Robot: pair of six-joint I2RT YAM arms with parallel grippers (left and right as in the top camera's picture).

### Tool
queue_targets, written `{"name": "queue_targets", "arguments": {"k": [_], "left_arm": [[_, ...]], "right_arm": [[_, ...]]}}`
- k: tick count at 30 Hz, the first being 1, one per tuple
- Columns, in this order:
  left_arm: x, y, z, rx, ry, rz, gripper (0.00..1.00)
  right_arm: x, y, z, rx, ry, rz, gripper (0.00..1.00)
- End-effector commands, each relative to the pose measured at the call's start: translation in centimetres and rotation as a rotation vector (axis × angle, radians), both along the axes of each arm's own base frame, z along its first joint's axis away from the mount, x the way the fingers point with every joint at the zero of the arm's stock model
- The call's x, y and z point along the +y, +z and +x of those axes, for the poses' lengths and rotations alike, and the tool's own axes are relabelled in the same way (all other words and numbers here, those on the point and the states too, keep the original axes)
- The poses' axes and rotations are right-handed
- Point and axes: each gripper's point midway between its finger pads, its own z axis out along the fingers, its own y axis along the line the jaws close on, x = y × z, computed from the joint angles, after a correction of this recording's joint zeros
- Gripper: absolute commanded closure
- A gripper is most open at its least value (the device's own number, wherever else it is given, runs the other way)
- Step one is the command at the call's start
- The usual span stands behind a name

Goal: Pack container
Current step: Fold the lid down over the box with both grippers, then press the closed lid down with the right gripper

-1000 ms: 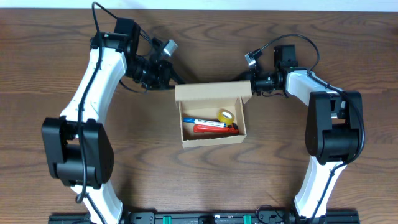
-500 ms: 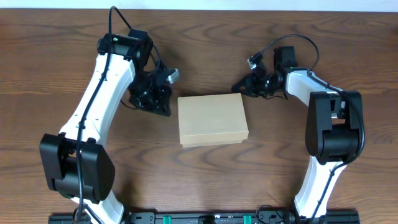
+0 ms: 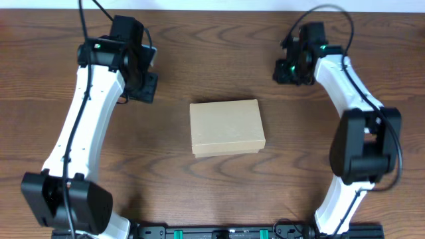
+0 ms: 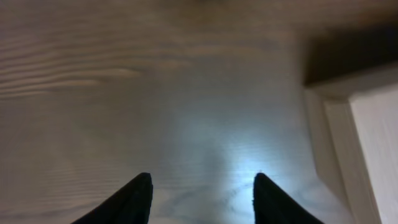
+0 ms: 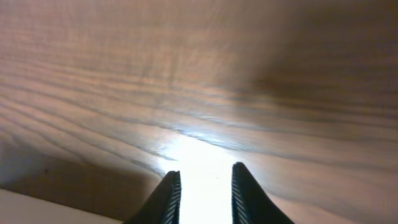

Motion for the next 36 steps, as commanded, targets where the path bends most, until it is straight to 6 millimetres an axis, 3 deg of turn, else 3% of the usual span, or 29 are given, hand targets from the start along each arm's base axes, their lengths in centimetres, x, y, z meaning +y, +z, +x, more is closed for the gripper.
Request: {"name": "queue_targets", "arguments": {"k": [1,5,10,14,15,17,20,23,27,30,36], "left_arm": [[2.1,2.1,0.6,-0.107,0.105,0.081,0.44],[2.1,2.1,-0.2,-0.156,0.12,0.061,0.42],[2.7,0.0,-3.7,-0.164,0.164,0.049,0.41],[3.1,-2.3,-6.6,-0.157,0.209,0.032,0.39],[3.1,-2.7,-7.1,-0.153,0.219,0.026,0.38],[3.1,-3.5,-8.3,-0.138,0.223,0.016,0.37],[3.2,-3.6,-9.0,-0.139,0.227,0.012,0.37],[3.2,-3.3,-8.9,-0.156,0.227,0.007,0.37],[3.2,-3.3,-8.7,-0.162,0.227,0.005,0.35],[3.2,-3.3,-8.7,-0.163,0.227,0.005,0.33],[3.1,-3.2,-8.6,-0.166,0.227,0.004,0.3]], "right_arm": [[-0.8,6.3,0.0,-0.129,-0.026,-0.173,0.82],[-0.1,9.6,-1.7,-0.175,-0.075,-0.276,0.81],[4.6,14.0,-4.7,-0.256,-0.075,-0.257,0.79],[8.2,15.6,-7.8,-0.251,-0.1,-0.195,0.8],[8.8,15.9,-8.7,-0.244,-0.113,-0.189,0.82],[9.7,16.0,-10.6,-0.217,-0.147,-0.183,0.98],[11.9,15.2,-14.1,-0.143,-0.14,-0.183,0.99],[13.0,14.2,-16.4,-0.092,-0.126,-0.202,0.99],[13.9,12.8,-18.1,-0.058,-0.129,-0.216,0.99],[13.5,10.1,-19.5,0.012,-0.155,-0.24,0.99],[13.4,7.0,-20.6,0.071,-0.139,-0.247,0.99]]}}
